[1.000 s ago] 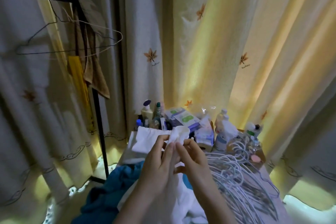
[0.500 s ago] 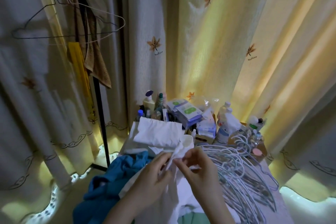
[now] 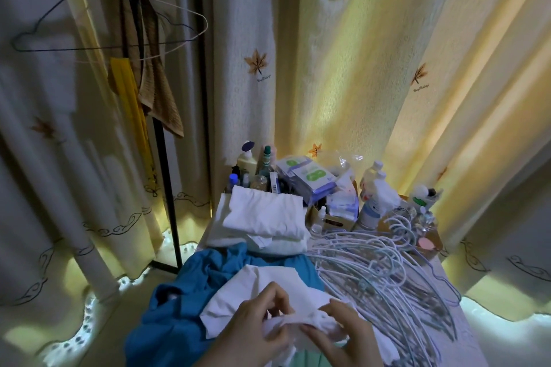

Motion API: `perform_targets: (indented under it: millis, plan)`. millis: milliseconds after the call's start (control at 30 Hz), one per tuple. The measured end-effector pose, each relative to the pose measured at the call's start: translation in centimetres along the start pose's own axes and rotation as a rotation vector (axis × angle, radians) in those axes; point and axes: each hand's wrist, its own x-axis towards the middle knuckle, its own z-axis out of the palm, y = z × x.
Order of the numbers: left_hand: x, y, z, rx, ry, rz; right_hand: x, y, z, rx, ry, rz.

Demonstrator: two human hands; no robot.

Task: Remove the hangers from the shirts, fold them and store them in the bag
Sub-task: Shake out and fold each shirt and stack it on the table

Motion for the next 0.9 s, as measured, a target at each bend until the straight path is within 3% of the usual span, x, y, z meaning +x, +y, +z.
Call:
perform_targets:
  millis: [67,133,367,667,900]
  plan:
    - [0.3,0.2,0.1,0.064,0.041,0.033,1.5,-0.5,-1.0,0.060,-0.079,-0.025]
    - [0.7,0.8,-0.4,0.138,0.107,0.104,3.2,-1.2,-2.4,0.087,-0.050,-0.145]
    - [4.4,5.2,-5.7,0.095,0.258,0.183,12.1,-9.6,-8.0,-0.134,0.016,-0.412]
    - [8.2,14.7,-13.5,-0.145,0.122,0.369,17.3,-23.9,-19.8,-0.226,0.156,-0.723]
    - [8.9,15.1,-15.1,0.028,0.017,0.409,18.0,-27.5,-25.9,-0.244,0.325,-0.762]
